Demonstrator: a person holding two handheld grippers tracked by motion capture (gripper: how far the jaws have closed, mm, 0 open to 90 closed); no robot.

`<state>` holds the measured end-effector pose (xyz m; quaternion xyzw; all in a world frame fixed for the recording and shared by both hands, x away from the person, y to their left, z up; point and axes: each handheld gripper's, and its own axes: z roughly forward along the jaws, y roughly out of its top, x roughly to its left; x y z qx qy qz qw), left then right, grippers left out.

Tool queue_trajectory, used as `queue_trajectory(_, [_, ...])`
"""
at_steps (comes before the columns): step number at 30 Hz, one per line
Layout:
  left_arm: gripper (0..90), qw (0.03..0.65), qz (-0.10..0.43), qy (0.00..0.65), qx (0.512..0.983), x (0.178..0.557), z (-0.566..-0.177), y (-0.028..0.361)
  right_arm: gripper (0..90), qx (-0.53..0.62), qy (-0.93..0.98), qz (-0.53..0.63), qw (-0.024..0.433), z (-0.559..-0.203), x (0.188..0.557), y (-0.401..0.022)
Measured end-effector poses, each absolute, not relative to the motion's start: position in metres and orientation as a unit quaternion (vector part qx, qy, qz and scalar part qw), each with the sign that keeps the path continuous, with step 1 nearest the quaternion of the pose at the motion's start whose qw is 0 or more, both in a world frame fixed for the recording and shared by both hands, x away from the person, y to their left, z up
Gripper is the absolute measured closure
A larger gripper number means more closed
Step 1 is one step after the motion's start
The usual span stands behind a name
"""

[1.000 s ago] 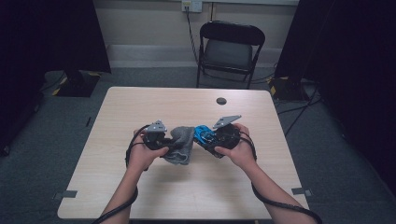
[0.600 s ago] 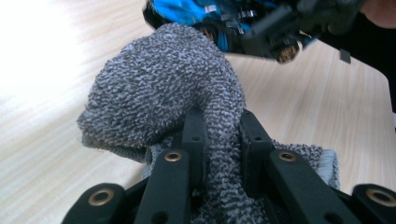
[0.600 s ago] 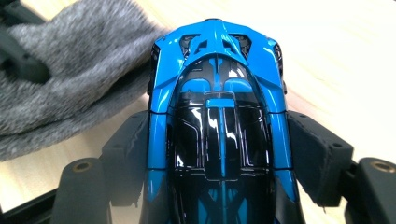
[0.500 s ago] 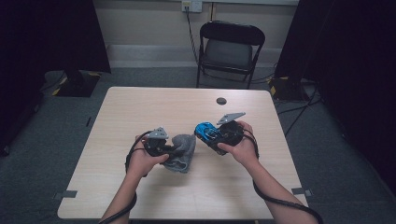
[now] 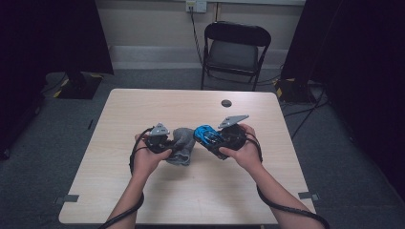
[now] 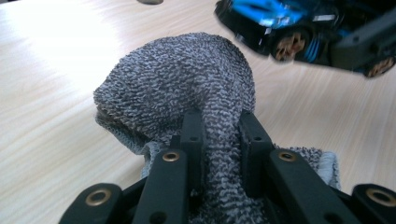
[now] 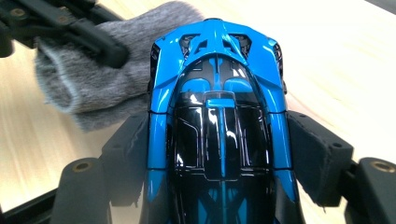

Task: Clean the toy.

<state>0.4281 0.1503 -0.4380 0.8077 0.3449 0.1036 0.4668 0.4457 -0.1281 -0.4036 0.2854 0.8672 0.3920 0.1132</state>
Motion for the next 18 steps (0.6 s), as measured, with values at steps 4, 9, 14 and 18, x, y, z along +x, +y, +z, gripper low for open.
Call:
queue_trajectory(4, [75.7,0.480,0.099,0.338,0.803,0.430,-0.435,0.142,28.2,0.280,0.869,0.393,0.111,-0.404,0.444,-0.122])
queue_trajectory(9, [75.8,0.486,0.093,0.336,0.801,0.429,-0.438,0.138,28.2,0.278,0.870,0.391,0.112,-0.405,0.443,-0.120])
queue_trajectory(14, [75.7,0.493,0.077,0.332,0.801,0.427,-0.443,0.129,28.2,0.283,0.866,0.397,0.108,-0.405,0.444,-0.120])
queue_trajectory(18, [75.7,0.501,0.066,0.325,0.800,0.426,-0.446,0.120,28.2,0.283,0.866,0.397,0.111,-0.405,0.445,-0.116])
